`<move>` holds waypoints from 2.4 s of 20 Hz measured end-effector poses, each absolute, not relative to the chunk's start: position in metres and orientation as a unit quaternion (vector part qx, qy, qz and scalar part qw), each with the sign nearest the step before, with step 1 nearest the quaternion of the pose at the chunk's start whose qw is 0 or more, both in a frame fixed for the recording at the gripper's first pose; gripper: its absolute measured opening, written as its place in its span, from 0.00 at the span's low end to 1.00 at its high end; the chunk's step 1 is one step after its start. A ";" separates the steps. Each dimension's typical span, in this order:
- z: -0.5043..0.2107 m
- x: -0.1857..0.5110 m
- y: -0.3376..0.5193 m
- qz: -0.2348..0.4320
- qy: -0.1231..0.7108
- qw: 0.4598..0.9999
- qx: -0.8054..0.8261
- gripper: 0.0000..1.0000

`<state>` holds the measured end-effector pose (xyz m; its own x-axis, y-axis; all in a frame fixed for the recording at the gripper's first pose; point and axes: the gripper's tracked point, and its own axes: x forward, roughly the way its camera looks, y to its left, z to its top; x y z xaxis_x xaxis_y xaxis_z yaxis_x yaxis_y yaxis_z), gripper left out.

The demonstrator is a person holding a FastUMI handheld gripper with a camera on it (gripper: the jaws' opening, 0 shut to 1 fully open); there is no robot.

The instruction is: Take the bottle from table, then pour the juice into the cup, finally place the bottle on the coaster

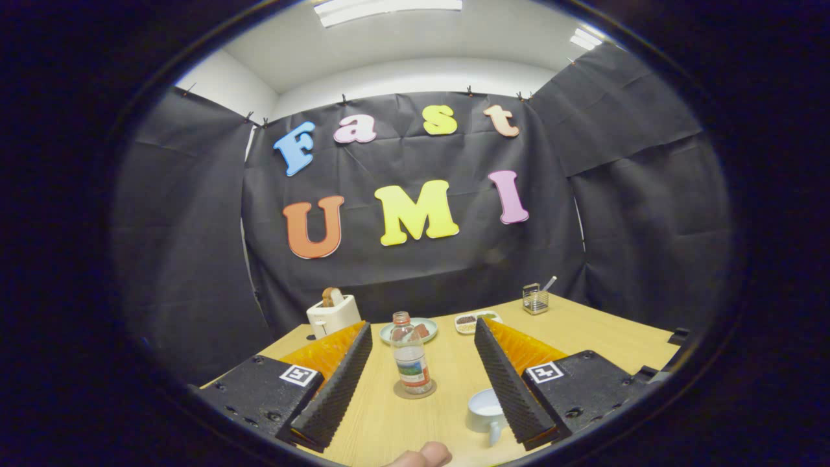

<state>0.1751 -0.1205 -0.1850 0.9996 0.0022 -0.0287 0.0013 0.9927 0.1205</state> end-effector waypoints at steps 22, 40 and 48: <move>-0.061 0.082 -0.099 -0.003 0.012 1.000 -0.013 1.00; -0.082 0.076 -0.086 0.012 0.012 1.000 -0.014 1.00; -0.086 0.074 -0.075 0.018 0.011 1.000 -0.021 1.00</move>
